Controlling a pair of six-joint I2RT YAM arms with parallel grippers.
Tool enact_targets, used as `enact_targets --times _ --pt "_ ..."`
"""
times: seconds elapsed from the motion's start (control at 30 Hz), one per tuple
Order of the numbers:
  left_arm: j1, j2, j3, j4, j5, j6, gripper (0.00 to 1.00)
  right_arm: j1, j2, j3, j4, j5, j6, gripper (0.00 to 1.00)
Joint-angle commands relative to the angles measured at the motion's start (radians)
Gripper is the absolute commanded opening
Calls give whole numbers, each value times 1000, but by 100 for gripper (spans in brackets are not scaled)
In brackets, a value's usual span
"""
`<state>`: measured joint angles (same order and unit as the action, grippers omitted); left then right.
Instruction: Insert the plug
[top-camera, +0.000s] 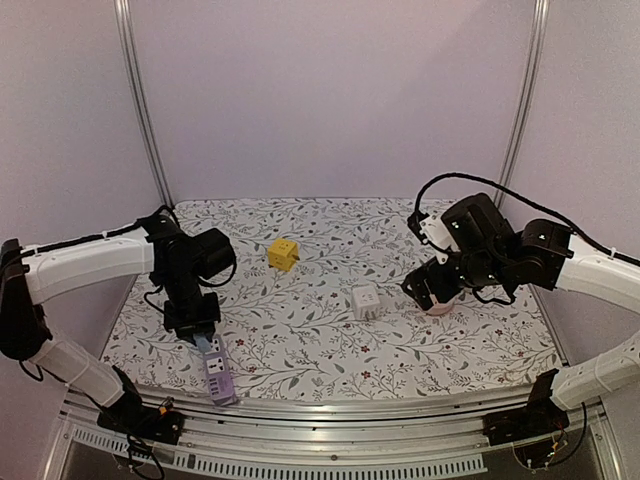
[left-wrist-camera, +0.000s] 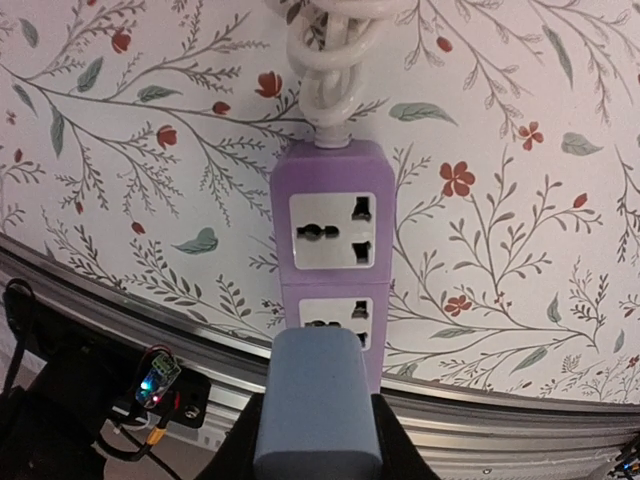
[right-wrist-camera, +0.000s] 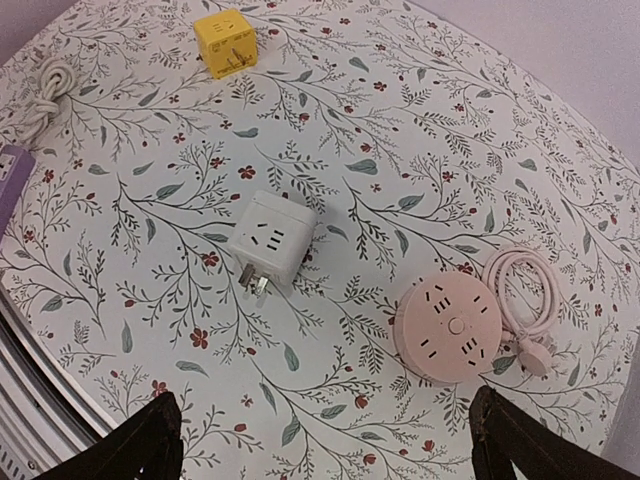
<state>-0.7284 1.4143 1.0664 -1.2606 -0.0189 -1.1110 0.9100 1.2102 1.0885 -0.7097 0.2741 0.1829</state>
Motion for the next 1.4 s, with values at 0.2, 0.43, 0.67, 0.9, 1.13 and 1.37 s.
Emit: enact_targets --times 0.2,0.43,0.67,0.9,1.13,1.37 --pt "42 93 33 55 11 68 0 9 3 14 -28 0 9 99" --pt "50 125 40 87 35 87 0 8 4 13 -32 9 6 99" --pt "54 141 37 103 35 98 0 8 8 15 -35 16 0 99" --pt "58 146 27 117 36 110 0 8 8 15 -39 17 -2 99" --pt "67 140 7 126 32 122 0 9 8 14 -42 13 -3 99" --pt "70 140 -15 133 32 129 0 8 11 19 -44 5 -2 99"
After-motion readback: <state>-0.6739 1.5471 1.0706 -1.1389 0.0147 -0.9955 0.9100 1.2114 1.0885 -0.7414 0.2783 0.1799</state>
